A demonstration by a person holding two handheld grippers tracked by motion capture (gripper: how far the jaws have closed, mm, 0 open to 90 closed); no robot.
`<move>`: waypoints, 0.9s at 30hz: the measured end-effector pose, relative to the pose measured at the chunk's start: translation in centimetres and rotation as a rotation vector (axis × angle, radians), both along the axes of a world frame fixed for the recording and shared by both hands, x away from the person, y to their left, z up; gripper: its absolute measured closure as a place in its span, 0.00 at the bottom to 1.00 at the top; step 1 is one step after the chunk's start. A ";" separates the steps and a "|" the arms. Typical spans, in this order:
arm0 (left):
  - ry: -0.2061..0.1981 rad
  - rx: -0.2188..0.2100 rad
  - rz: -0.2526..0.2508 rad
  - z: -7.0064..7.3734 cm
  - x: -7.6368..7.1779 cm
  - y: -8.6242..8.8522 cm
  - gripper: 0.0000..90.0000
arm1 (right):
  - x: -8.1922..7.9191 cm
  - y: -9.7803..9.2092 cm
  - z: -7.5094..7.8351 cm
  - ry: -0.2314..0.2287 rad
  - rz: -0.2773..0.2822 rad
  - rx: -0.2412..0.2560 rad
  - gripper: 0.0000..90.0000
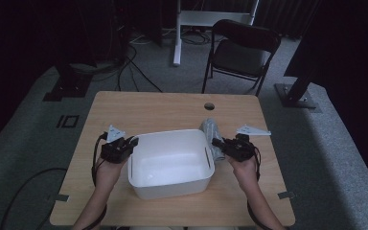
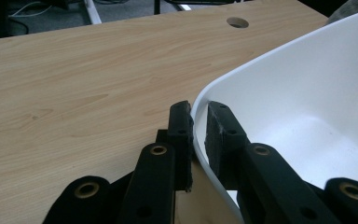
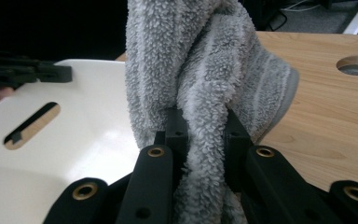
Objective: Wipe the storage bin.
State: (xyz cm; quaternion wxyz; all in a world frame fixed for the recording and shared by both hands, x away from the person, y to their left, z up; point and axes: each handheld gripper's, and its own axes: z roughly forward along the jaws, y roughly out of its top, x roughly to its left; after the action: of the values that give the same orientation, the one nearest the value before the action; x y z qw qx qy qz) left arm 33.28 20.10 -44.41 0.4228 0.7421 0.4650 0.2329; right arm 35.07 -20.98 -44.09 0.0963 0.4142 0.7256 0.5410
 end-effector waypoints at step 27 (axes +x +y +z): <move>-0.003 -0.001 0.010 0.0 0.0 -0.1 0.89 | 0.7 0.5 -2.2 0.064 0.007 -0.017 0.87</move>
State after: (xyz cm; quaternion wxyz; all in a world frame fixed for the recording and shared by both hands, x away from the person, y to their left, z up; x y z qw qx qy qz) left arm 33.25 19.97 -44.44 0.4227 0.7392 0.4682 0.2359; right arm 35.74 -20.53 -46.29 0.0749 0.4280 0.7342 0.5217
